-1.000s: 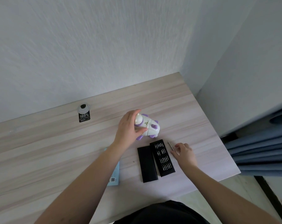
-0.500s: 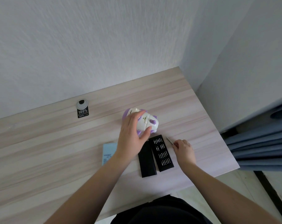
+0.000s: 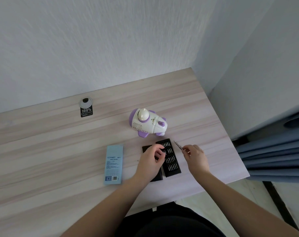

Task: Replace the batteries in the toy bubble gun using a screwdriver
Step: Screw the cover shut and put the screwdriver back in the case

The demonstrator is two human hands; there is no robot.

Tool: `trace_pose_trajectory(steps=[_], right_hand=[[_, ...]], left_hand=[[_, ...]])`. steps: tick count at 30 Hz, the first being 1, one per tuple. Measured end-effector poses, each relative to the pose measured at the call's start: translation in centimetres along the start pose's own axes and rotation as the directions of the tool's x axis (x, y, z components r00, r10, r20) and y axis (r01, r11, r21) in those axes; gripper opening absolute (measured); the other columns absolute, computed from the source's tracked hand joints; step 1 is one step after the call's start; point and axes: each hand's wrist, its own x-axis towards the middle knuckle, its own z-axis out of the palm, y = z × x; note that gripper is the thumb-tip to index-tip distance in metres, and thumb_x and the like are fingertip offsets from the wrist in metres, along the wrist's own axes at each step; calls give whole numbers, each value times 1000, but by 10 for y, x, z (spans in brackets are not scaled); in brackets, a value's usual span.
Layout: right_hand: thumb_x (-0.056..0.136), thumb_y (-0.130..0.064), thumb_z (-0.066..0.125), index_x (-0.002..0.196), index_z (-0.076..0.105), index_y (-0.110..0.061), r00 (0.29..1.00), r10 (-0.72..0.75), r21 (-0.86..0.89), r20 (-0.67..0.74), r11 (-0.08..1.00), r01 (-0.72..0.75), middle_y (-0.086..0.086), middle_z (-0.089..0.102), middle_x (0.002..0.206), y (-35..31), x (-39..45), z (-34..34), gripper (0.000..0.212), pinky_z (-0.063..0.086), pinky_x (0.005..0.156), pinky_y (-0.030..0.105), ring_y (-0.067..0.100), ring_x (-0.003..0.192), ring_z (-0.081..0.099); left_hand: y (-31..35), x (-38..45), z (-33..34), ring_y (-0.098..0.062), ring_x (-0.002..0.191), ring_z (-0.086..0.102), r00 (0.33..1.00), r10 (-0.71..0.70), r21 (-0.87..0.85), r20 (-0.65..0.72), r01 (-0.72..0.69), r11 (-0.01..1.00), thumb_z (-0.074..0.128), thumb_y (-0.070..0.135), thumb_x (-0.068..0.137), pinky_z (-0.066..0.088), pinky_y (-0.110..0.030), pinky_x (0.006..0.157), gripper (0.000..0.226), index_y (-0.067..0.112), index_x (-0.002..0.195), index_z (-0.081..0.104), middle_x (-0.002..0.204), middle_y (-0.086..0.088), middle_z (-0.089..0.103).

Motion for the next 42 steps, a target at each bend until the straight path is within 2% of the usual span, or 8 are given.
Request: trace_pose_trajectory(steps=[3, 8, 12, 16, 21, 28, 33, 42], right_hand=[[93, -19, 61, 97, 68, -12, 998, -55, 20, -21, 998, 55, 1, 60, 88, -8, -3, -7, 11, 51, 65, 37, 21, 78, 58], [92, -18, 63, 97, 69, -12, 987, -155, 42, -35, 987, 157, 1, 61, 88, -19, -6, -16, 10, 51, 65, 37, 21, 76, 59], [89, -14, 66, 95, 70, -12, 974, -221, 59, -47, 973, 223, 1, 62, 87, -25, -7, -16, 7, 51, 64, 36, 20, 76, 60], [88, -13, 67, 94, 70, -11, 964, -259, 55, -60, 964, 262, 1, 63, 87, -29, -9, -17, 7, 50, 64, 32, 19, 75, 60], [86, -9, 68, 92, 71, -10, 957, -281, 54, -68, 957, 285, 1, 63, 85, -33, -10, -17, 6, 49, 63, 29, 20, 73, 60], [86, -8, 69, 92, 70, -10, 955, -288, 53, -66, 955, 292, 1, 63, 85, -37, -11, -18, 7, 49, 64, 29, 19, 74, 60], [85, -7, 69, 92, 71, -9, 952, -299, 48, -64, 952, 303, 2, 63, 85, -40, -13, -21, 7, 47, 64, 27, 20, 75, 60], [89, -10, 65, 93, 70, -10, 944, -327, 5, -35, 945, 327, 4, 64, 84, -42, -12, -22, 6, 48, 55, 35, 25, 66, 61]], left_hand=[[0, 11, 7, -2, 79, 59, 991, -131, -61, 22, 132, 989, 62, 21, 92, 45, -12, 76, 21, 18, 112, 61, 88, 9, 65], [-7, 28, 15, -13, 88, 67, 964, -253, -233, 88, 267, 935, 59, 24, 94, 54, -36, 88, 19, 33, 111, 60, 94, 6, 69], [-4, 35, 13, -13, 83, 68, 952, -275, -453, 134, 306, 837, 54, 10, 98, 57, -28, 81, 26, 14, 122, 60, 98, -5, 69], [-2, 35, 8, -14, 82, 66, 946, -270, -563, 180, 325, 760, 54, 5, 97, 58, -29, 71, 24, 9, 119, 61, 93, -4, 69], [-2, 36, 3, -11, 80, 66, 940, -274, -579, 202, 340, 741, 56, 3, 95, 57, -26, 67, 23, 8, 117, 64, 88, 0, 72], [3, 35, -1, -8, 73, 67, 949, -271, -578, 164, 315, 753, 59, 2, 93, 55, -20, 66, 12, 11, 99, 66, 80, 0, 72], [7, 34, -2, -8, 70, 67, 953, -266, -574, 143, 299, 763, 60, 2, 92, 55, -19, 66, 10, 10, 94, 66, 76, -1, 71], [2, 35, -13, -6, 70, 68, 981, -182, -360, 68, 195, 912, 63, 7, 92, 55, -20, 65, 7, 13, 91, 67, 80, 0, 72]])
